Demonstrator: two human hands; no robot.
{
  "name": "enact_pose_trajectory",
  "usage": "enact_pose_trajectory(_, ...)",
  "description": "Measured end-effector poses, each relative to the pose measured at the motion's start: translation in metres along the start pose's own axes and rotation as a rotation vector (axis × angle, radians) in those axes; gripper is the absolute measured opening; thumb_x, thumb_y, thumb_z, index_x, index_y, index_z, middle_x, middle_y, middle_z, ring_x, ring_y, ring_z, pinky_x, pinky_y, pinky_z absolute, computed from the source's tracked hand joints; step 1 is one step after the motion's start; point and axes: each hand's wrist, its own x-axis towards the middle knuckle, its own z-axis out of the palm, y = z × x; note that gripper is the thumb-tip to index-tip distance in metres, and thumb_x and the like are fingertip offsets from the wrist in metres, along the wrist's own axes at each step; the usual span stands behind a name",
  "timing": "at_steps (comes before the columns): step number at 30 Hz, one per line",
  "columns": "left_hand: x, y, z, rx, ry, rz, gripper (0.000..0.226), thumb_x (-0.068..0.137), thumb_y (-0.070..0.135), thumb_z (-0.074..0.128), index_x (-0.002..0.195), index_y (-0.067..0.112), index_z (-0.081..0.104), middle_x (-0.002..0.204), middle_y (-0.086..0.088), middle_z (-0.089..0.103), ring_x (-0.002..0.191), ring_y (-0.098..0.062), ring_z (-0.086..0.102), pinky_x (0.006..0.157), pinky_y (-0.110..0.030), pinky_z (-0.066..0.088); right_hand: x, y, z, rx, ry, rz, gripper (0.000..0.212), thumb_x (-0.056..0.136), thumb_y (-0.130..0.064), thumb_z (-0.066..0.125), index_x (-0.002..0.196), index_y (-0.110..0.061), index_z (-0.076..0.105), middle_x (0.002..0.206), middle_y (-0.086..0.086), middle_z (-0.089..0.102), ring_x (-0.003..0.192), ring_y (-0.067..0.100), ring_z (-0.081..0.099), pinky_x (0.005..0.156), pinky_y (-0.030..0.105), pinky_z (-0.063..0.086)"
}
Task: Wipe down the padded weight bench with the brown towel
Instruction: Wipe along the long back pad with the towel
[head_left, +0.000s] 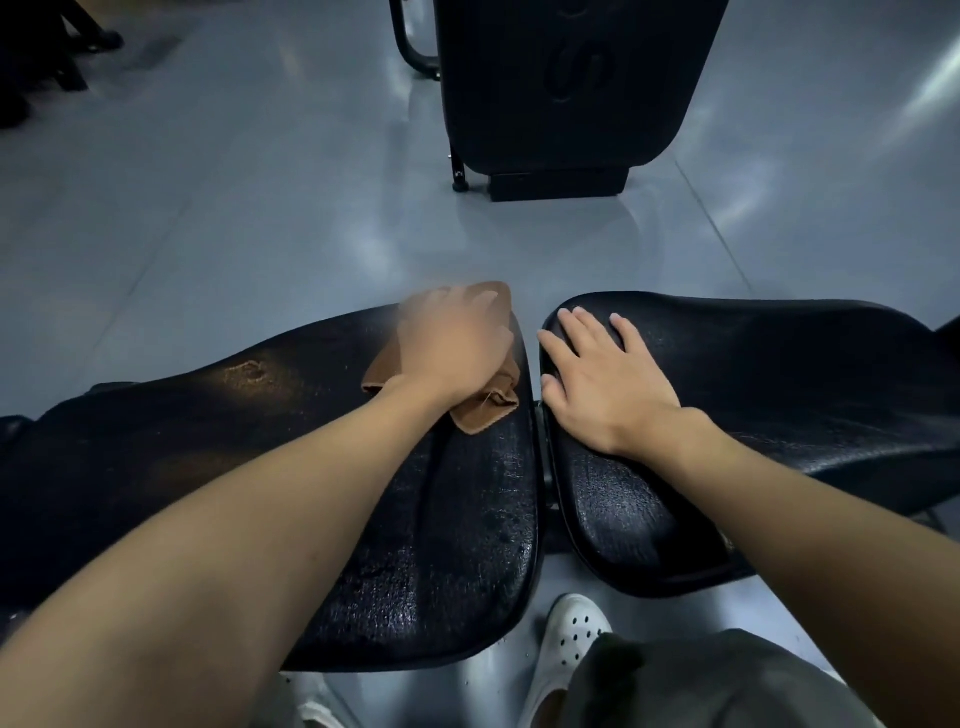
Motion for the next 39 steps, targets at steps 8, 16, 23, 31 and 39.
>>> enact_pose_trajectory(8,-0.072,0.011,0.01,0.039,0.011,0.12,0.053,0.093,0.046,0.033,0.146,0.044,0.031,0.161,0.008,0.02,0.148,-0.015,0.009,0.113,-0.057,0.015,-0.002,-0.002,-0.003,0.021,-0.012,0.004,0.057,0.099,-0.034,0.024,0.152,-0.014,0.025,0.163,0.01,0.017,0.152,0.021,0.007,0.121,0.048,0.004)
enact_pose_trajectory(16,-0.148,0.01,0.017,0.104,0.002,0.16,0.06,0.09,0.049,0.027,0.15,0.041,0.027,0.164,0.005,0.016,0.149,-0.018,0.009,0.114,-0.056,0.016,-0.02,-0.013,-0.009,-0.028,-0.056,0.108,0.059,0.1,-0.044,0.018,0.154,-0.02,0.021,0.165,0.006,0.01,0.152,0.022,0.0,0.117,0.059,-0.008)
enact_pose_trajectory(23,-0.208,0.004,0.024,0.145,0.052,0.209,0.061,0.093,0.049,0.029,0.152,0.034,0.03,0.162,0.0,0.025,0.148,-0.022,0.02,0.11,-0.056,0.028,-0.036,-0.018,-0.004,-0.01,-0.037,0.083,0.06,0.1,-0.045,0.018,0.155,-0.02,0.021,0.165,0.009,0.009,0.152,0.024,0.0,0.119,0.055,-0.001)
enact_pose_trajectory(31,-0.171,-0.004,0.025,0.111,0.051,0.196,0.06,0.094,0.048,0.022,0.154,0.039,0.02,0.164,0.002,0.015,0.151,-0.019,0.006,0.116,-0.055,0.02,-0.033,-0.018,-0.002,-0.012,-0.009,0.074,0.059,0.1,-0.047,0.017,0.154,-0.022,0.024,0.165,0.009,0.011,0.152,0.024,0.001,0.118,0.056,-0.001)
enact_pose_trajectory(39,-0.073,-0.006,0.013,0.052,0.0,0.046,0.066,0.089,0.072,0.023,0.15,0.05,0.011,0.165,0.003,0.012,0.151,-0.02,0.001,0.117,-0.058,0.01,-0.032,-0.017,0.001,-0.02,0.022,0.07,0.063,0.098,-0.051,0.011,0.153,-0.024,0.027,0.164,0.009,0.016,0.152,0.025,0.005,0.118,0.057,0.002)
